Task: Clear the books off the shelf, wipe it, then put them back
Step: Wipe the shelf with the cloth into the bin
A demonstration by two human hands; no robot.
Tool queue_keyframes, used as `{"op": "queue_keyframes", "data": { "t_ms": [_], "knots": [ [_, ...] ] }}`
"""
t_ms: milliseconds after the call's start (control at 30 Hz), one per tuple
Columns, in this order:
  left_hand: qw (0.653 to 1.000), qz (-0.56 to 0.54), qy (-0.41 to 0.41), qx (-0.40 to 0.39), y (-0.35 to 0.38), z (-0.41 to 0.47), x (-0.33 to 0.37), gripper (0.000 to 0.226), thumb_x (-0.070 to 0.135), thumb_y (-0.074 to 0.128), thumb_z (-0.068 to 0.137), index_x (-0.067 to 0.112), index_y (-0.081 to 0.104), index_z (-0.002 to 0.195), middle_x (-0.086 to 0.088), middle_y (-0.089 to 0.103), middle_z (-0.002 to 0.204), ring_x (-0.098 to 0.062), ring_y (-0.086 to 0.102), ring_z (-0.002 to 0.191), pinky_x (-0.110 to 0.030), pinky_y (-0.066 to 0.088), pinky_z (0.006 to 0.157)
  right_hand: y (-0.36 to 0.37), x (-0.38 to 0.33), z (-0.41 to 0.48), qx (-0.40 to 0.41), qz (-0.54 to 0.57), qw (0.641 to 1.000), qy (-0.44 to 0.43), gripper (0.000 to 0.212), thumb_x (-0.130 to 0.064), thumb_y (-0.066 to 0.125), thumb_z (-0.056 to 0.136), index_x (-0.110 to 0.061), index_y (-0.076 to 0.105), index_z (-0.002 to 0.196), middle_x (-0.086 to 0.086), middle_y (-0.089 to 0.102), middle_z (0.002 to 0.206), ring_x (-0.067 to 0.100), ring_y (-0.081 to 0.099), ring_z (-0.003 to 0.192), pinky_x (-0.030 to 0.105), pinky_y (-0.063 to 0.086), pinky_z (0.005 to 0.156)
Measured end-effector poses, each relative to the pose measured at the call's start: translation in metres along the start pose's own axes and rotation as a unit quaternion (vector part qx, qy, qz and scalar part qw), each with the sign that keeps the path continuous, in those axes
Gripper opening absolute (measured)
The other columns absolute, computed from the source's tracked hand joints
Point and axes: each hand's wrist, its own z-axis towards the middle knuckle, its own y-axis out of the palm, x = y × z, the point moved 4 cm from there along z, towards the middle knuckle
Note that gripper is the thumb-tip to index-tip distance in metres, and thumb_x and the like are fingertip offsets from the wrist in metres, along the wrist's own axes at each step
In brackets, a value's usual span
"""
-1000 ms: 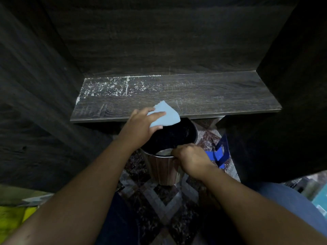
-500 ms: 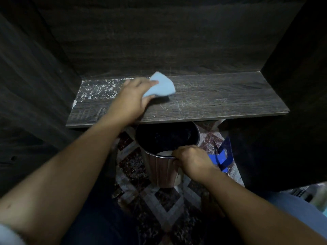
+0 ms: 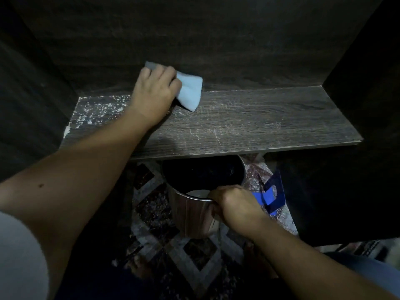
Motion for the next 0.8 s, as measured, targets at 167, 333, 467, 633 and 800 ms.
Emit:
{"op": "queue_keyframes", "data": {
  "t_ms": [167, 333, 467, 633, 800],
  "knots": [
    [0.991, -0.091, -0.033, -0.092, 0.017, -0.003, 0.005, 0.023, 0.004, 0.053, 0.085, -0.005, 0.066, 0.101, -0.023, 0.062, 0.119, -0.041, 0.059, 0.101, -0.048, 0.048, 0.08, -0.004, -0.002, -0.001, -0.001, 0.018, 1.0, 0.003, 0.021, -0.023, 0.055, 0.088, -0.02, 0.067, 0.104, 0.004, 0.065, 0.102, 0.032, 0.06, 0.098, 0.036, 0.047, 0.078],
    [0.969, -0.198, -0.06, -0.135, 0.017, -0.008, 0.005, 0.044, 0.02, 0.047, 0.096, 0.009, 0.046, 0.138, -0.021, 0.052, 0.13, -0.04, 0.048, 0.117, -0.045, 0.039, 0.097, -0.002, -0.003, 0.0, -0.007, 0.024, 1.0, 0.01, 0.021, -0.025, 0.055, 0.088, -0.02, 0.066, 0.104, 0.005, 0.065, 0.103, 0.033, 0.06, 0.099, 0.036, 0.048, 0.078],
    [0.954, -0.205, -0.088, -0.202, 0.021, -0.007, 0.004, 0.051, 0.032, 0.038, 0.098, 0.022, 0.035, 0.148, -0.013, 0.039, 0.143, -0.035, 0.038, 0.125, -0.045, 0.034, 0.104, -0.002, -0.002, 0.0, -0.007, 0.022, 1.0, 0.015, 0.021, -0.023, 0.056, 0.087, -0.02, 0.067, 0.104, 0.005, 0.065, 0.103, 0.033, 0.06, 0.099, 0.036, 0.047, 0.077],
    [0.936, -0.232, -0.115, -0.239, 0.02, -0.001, 0.003, 0.048, 0.042, 0.025, 0.102, 0.03, 0.037, 0.147, -0.009, 0.037, 0.143, -0.034, 0.038, 0.12, -0.042, 0.032, 0.105, -0.001, -0.001, -0.001, -0.008, 0.013, 1.0, 0.01, 0.022, -0.021, 0.055, 0.088, -0.019, 0.068, 0.105, 0.004, 0.065, 0.103, 0.032, 0.06, 0.099, 0.035, 0.047, 0.078],
    [0.927, -0.263, -0.132, -0.231, 0.019, -0.004, 0.003, 0.046, 0.045, 0.03, 0.101, 0.032, 0.045, 0.142, -0.009, 0.043, 0.134, -0.032, 0.04, 0.12, -0.04, 0.032, 0.104, 0.002, 0.001, -0.001, -0.016, 0.006, 1.0, 0.004, 0.021, -0.02, 0.06, 0.083, -0.021, 0.067, 0.103, 0.003, 0.065, 0.101, 0.031, 0.061, 0.098, 0.036, 0.049, 0.078]
  ]
}}
